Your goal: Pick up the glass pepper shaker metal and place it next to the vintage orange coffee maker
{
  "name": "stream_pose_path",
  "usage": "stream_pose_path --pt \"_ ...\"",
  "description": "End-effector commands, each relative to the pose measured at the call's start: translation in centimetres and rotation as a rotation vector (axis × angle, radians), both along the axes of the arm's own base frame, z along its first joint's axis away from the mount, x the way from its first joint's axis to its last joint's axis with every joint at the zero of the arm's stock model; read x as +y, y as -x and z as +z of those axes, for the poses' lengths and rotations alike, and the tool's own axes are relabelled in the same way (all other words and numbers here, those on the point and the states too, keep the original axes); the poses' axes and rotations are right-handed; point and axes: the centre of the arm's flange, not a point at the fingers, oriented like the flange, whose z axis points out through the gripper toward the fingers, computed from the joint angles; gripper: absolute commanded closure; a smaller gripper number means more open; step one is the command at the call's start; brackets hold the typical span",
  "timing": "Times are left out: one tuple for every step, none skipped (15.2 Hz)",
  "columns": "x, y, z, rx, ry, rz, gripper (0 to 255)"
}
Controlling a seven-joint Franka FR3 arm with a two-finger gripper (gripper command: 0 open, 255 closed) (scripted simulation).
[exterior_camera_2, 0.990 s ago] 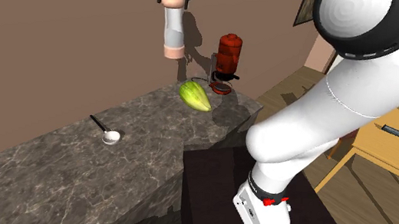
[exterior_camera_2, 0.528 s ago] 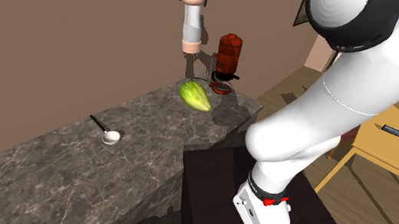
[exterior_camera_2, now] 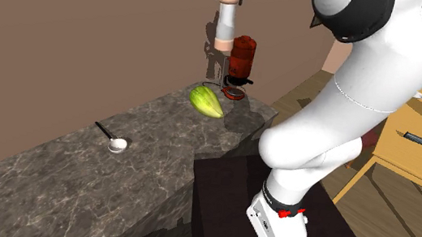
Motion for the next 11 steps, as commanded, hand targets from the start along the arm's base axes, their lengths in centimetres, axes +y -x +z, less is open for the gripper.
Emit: stream_pose_path --pt "-2.3 -1.2 0.0 0.0 0.0 0.001 255" --pt "-3.4 -1.9 0.0 0.0 0.0 0.001 255" --pt "-4.6 -2.6 0.0 0.0 0.0 0.001 255" --pt "-5.7 -3.3 0.0 0.0 0.0 0.001 255" --pt "-6.8 -4.0 0.0 0.0 0.0 0.001 255" --pt "-8.0 -4.7 0.0 0.0 0.0 0.001 255" --pt "-9.1 -5.4 0.0 0.0 0.0 0.001 255" --pt "-10.2 -6.0 0.0 0.0 0.0 0.001 255" --pt "-11.3 -6.7 0.0 0.0 0.0 0.001 255" --pt "-12.5 -7.4 0.0 0.0 0.0 0.001 255" --pt "-13.6 -8.1 0.0 0.0 0.0 0.001 255"
